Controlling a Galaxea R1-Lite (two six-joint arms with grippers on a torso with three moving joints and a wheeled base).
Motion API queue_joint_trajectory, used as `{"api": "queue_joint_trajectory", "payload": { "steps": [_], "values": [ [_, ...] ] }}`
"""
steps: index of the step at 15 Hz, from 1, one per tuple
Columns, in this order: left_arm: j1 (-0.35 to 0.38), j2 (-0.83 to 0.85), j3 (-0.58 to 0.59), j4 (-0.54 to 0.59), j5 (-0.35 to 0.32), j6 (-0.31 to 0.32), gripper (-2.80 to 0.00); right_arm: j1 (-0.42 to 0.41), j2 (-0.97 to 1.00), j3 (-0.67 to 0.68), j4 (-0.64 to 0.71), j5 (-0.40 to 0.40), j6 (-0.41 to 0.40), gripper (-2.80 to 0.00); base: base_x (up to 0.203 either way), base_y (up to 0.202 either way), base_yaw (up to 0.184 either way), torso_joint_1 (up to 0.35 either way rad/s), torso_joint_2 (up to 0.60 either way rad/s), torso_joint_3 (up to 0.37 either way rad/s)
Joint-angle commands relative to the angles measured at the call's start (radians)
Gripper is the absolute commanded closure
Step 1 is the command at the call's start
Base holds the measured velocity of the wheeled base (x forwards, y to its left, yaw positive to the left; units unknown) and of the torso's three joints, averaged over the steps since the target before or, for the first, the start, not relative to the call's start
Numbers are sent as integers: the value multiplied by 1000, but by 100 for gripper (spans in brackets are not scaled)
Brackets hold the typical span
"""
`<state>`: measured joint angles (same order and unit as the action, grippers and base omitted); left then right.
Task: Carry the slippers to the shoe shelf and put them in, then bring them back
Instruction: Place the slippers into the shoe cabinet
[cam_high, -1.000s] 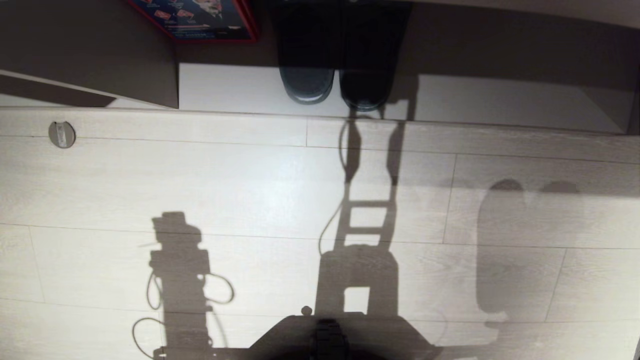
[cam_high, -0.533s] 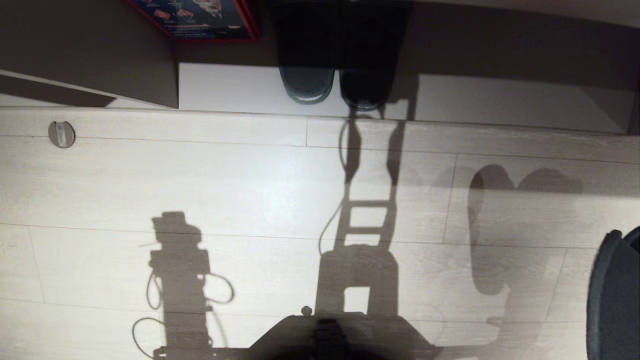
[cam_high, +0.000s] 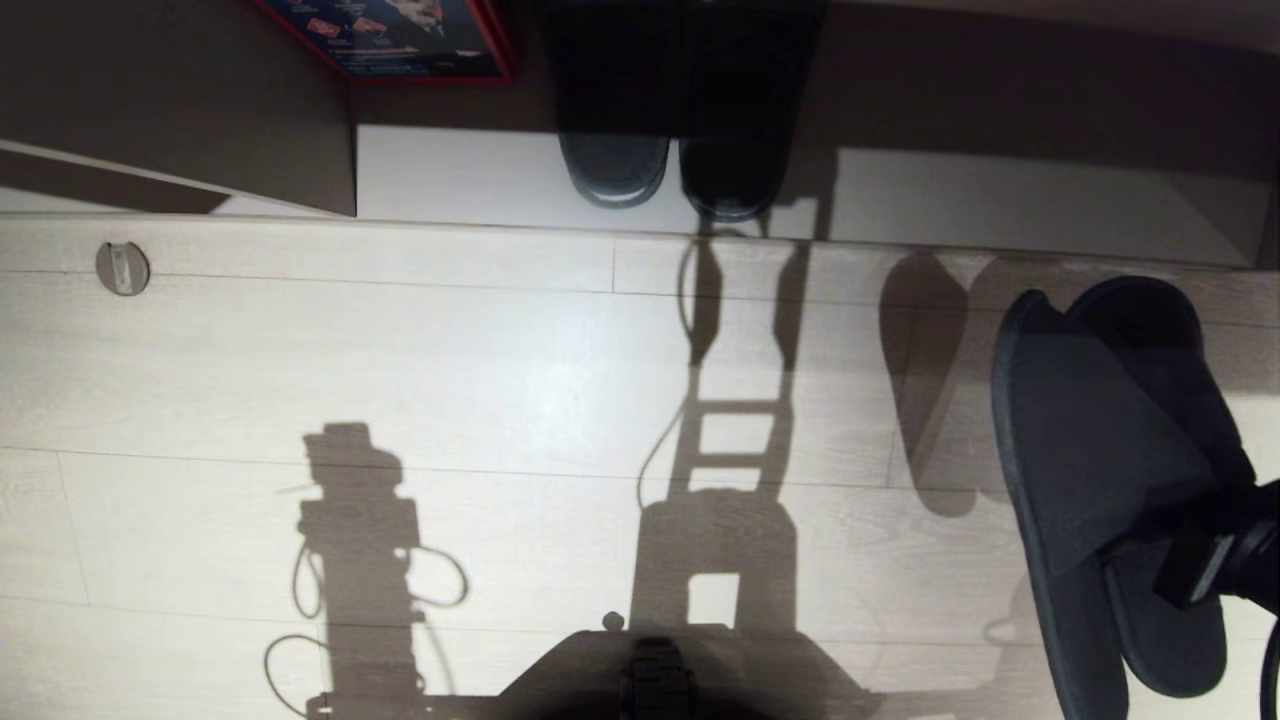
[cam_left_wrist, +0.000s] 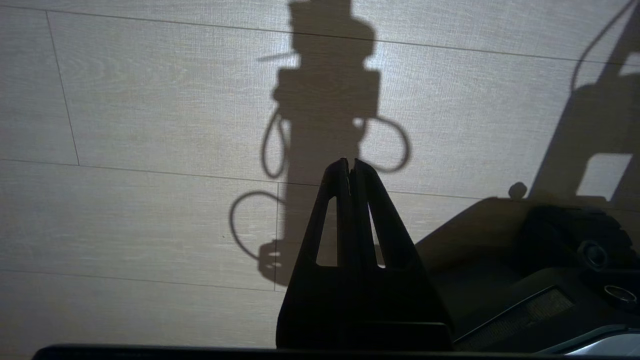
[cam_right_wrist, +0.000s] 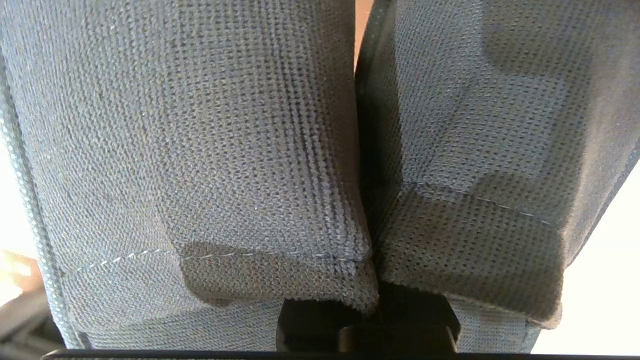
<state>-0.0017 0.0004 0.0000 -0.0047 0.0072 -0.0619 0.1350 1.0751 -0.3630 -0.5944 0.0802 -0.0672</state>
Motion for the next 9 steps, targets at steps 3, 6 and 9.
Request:
{"api": "queue_joint_trajectory", "payload": {
  "steps": [3,6,9],
  "values": [
    [0,0,0,0,0,-1,0,24,219,-77,-169,-4,-9,0,0,0,0,0,0,0],
    [0,0,0,0,0,-1,0,26,281,-116,-278,-28,-22,0,0,0,0,0,0,0],
    [0,0,0,0,0,-1,0,25,282,-175,-281,-33,-31,0,0,0,0,0,0,0]
  ]
}}
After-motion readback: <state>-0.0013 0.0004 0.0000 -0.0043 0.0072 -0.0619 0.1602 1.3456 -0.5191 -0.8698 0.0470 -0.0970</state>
